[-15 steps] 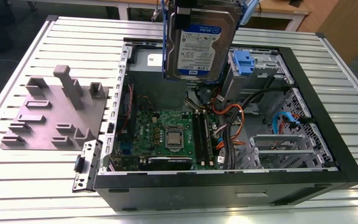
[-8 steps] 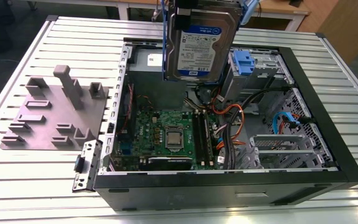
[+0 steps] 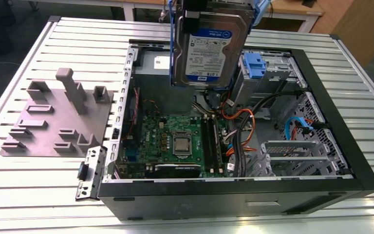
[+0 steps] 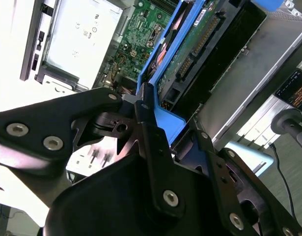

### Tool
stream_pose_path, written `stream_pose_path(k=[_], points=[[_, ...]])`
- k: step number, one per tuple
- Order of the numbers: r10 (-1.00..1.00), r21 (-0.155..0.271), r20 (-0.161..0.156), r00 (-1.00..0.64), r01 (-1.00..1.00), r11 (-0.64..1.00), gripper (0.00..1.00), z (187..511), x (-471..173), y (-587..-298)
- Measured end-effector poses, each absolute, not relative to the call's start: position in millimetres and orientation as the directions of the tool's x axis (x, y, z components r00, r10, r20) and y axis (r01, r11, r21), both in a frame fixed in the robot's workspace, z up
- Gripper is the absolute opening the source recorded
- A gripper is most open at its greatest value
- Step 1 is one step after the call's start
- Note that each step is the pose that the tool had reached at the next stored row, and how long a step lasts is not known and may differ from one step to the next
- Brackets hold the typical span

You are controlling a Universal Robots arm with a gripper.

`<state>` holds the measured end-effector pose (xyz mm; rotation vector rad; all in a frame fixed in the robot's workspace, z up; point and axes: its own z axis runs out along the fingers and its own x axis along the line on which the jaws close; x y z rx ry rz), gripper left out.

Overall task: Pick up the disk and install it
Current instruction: 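Insert the disk into the insertion slot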

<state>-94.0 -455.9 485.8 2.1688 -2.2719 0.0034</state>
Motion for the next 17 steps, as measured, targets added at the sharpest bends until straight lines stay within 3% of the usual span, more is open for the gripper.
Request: stream_pose_path(k=[17], points=[[-0.999,-0.001,0.002,-0.046,-0.999,0.046,0.37,485,-94,-477]])
